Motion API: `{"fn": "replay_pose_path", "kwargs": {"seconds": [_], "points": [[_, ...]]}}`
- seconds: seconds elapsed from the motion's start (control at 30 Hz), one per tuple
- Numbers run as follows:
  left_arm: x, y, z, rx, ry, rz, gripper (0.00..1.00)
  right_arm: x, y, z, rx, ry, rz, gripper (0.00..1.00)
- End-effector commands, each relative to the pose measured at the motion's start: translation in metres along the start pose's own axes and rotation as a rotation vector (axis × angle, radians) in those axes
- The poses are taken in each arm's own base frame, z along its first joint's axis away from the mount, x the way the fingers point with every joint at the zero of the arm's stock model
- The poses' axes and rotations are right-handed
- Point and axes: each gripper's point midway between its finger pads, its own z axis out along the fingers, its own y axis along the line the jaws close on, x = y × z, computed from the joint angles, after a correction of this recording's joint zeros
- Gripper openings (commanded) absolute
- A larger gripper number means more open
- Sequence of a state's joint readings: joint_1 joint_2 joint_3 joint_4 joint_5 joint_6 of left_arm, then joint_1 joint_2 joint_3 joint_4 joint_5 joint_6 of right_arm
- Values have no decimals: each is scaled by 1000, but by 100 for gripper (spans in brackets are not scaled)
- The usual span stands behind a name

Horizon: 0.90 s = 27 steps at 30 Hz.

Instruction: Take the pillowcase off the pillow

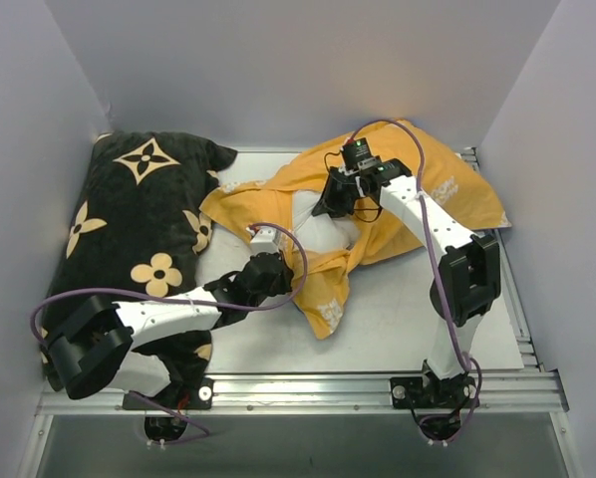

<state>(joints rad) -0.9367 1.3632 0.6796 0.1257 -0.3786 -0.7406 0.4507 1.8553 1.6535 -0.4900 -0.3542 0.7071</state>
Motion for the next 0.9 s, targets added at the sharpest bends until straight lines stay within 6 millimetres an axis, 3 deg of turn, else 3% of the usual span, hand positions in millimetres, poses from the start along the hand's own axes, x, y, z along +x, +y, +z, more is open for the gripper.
{"fn": "replay_pose_path", "kwargs": {"seconds": [0.0,0.2,0.33,0.47,0.6,0.63,0.67,0.7,0.73,0.77,0.8,0.83,0.87], "points": [[104,38,-22,-59,331,122,0,-125,58,-94,-190,-497,16,0],[136,70,-28,-152,403,98,0,-143,58,-125,-205,-570,23,0],[142,76,-26,-179,417,104,0,-150,63,-147,-232,-593,22,0],[133,75,-22,-197,383,90,0,-139,72,-157,-267,-569,-5,0],[107,69,-10,-201,328,10,0,-104,55,-158,-257,-532,-9,0],[94,66,-4,-188,301,-33,0,-96,58,-178,-289,-564,-21,0],[87,64,-2,-183,284,-58,0,-74,35,-156,-248,-509,0,0],[80,62,0,-176,267,-72,0,-63,30,-156,-257,-500,1,0],[65,55,3,-165,232,-88,0,-48,27,-168,-282,-511,1,0],[56,53,5,-167,209,-92,2,-25,6,-145,-257,-461,21,0],[48,51,5,-173,188,-91,2,-9,-4,-138,-253,-437,28,0],[43,52,4,-190,185,-88,4,4,-6,-146,-274,-450,13,0],[27,44,7,-183,150,-94,7,16,-13,-140,-265,-430,11,0]]}}
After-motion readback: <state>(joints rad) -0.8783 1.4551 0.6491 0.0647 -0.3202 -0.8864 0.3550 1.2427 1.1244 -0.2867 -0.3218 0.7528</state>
